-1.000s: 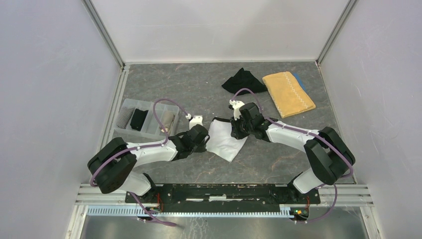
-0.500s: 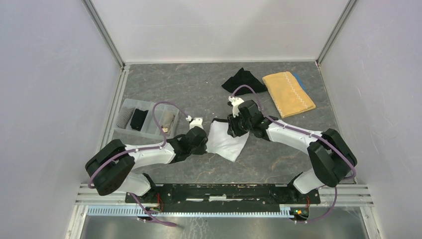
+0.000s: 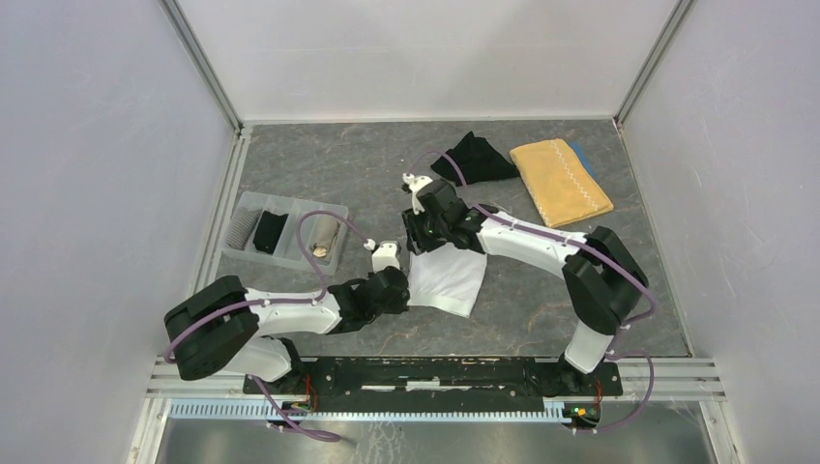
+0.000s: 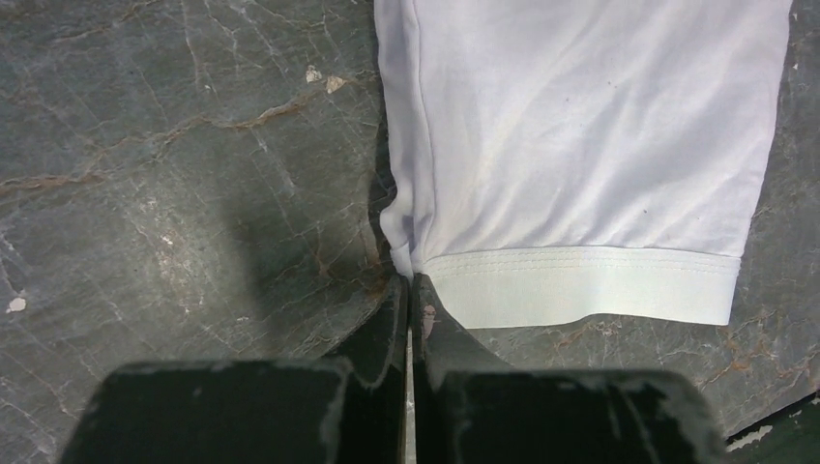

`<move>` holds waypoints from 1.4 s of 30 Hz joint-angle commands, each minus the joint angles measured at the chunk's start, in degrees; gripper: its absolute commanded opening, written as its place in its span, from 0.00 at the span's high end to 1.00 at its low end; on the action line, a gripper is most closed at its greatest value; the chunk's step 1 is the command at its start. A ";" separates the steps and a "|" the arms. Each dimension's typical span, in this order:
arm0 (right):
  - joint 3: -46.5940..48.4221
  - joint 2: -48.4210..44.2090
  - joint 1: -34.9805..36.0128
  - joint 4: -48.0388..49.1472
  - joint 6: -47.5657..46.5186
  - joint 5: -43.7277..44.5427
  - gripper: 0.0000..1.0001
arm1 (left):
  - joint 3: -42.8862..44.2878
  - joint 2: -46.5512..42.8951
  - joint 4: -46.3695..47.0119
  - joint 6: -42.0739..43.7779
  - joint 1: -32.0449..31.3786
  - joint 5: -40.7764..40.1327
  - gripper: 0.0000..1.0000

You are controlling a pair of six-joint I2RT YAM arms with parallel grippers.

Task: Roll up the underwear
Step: Fold the underwear at the center of the board.

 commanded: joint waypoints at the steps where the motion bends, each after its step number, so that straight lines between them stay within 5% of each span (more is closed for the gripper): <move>1: 5.51 4.48 2.29 -5.30 1.23 4.04 0.56 | -1.12 -0.75 2.81 -4.35 -1.76 -4.52 0.98; 18: 13.86 12.76 6.09 -13.71 1.17 14.46 0.55 | -0.35 0.60 2.56 -5.92 -5.66 -6.70 0.98; 42: 16.37 22.00 6.73 -16.13 -1.57 17.84 0.58 | 0.77 0.48 0.25 -6.02 -6.94 -7.62 0.98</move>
